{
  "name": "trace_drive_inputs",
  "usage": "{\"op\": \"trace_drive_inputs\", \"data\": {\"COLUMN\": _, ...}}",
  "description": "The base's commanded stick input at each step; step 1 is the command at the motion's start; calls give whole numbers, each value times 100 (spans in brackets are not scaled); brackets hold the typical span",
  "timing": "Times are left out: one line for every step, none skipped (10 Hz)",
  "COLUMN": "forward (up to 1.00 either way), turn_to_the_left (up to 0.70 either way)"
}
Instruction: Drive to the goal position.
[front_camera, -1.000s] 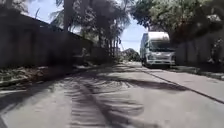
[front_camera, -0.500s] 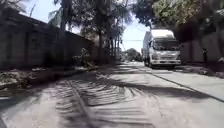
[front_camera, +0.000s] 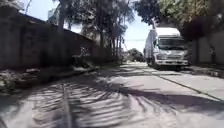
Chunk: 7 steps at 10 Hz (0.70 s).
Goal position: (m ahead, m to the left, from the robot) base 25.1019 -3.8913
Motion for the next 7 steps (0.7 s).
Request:
{"op": "trace_drive_inputs", "data": {"forward": 100, "turn_to_the_left": 1}}
{"op": "trace_drive_inputs", "data": {"forward": 100, "turn_to_the_left": 1}}
{"op": "trace_drive_inputs", "data": {"forward": 100, "turn_to_the_left": 1}}
{"op": "trace_drive_inputs", "data": {"forward": 100, "turn_to_the_left": 1}}
{"op": "trace_drive_inputs", "data": {"forward": 100, "turn_to_the_left": 1}}
{"op": "trace_drive_inputs", "data": {"forward": 100, "turn_to_the_left": 1}}
{"op": "trace_drive_inputs", "data": {"forward": 100, "turn_to_the_left": 1}}
